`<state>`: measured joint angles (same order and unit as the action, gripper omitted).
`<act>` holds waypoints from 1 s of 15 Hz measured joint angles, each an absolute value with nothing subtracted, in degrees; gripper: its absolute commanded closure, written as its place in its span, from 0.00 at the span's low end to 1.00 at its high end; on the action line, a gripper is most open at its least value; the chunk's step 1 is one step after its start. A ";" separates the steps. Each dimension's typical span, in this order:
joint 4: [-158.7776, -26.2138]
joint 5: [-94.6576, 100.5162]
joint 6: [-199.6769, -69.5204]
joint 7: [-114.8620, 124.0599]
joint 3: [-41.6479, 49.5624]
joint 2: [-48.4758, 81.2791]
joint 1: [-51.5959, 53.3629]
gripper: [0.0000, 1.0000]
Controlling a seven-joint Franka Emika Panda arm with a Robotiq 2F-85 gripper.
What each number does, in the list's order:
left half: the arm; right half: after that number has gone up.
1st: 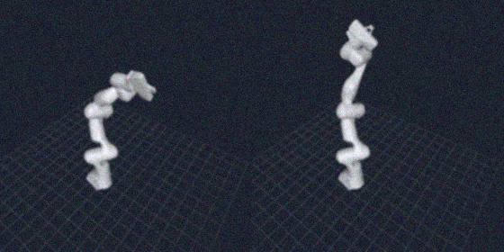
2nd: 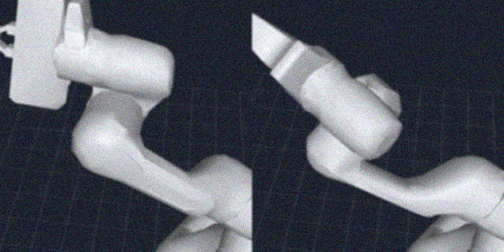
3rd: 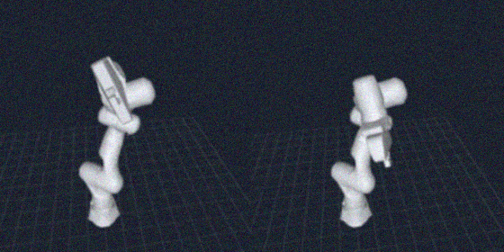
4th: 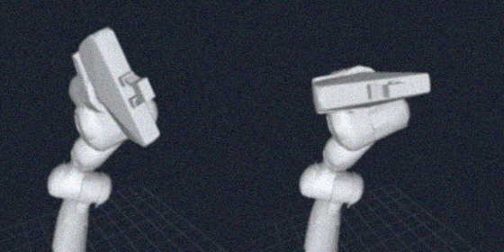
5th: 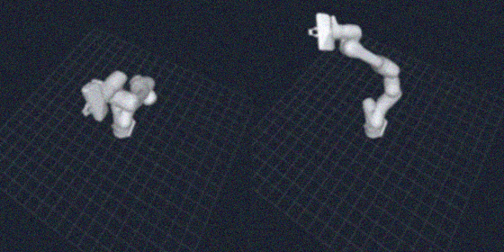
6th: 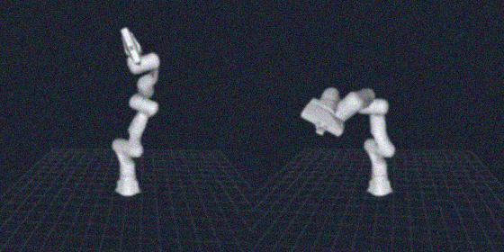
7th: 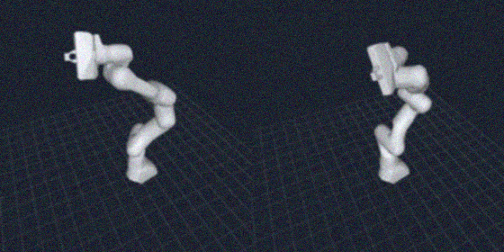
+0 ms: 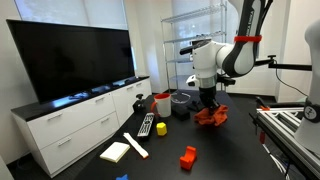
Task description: Wipe the table with the orange cloth
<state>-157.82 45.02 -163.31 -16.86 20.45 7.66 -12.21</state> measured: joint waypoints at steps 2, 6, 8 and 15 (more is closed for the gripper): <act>-157.81 44.70 -164.05 -16.39 18.36 7.74 -11.99 0.96; -157.76 40.88 -167.12 -15.68 13.92 8.33 -11.64 0.96; -157.71 39.25 -168.24 -15.55 13.00 8.60 -11.75 0.96; -157.49 32.05 -168.42 -17.77 14.98 8.66 -14.74 0.96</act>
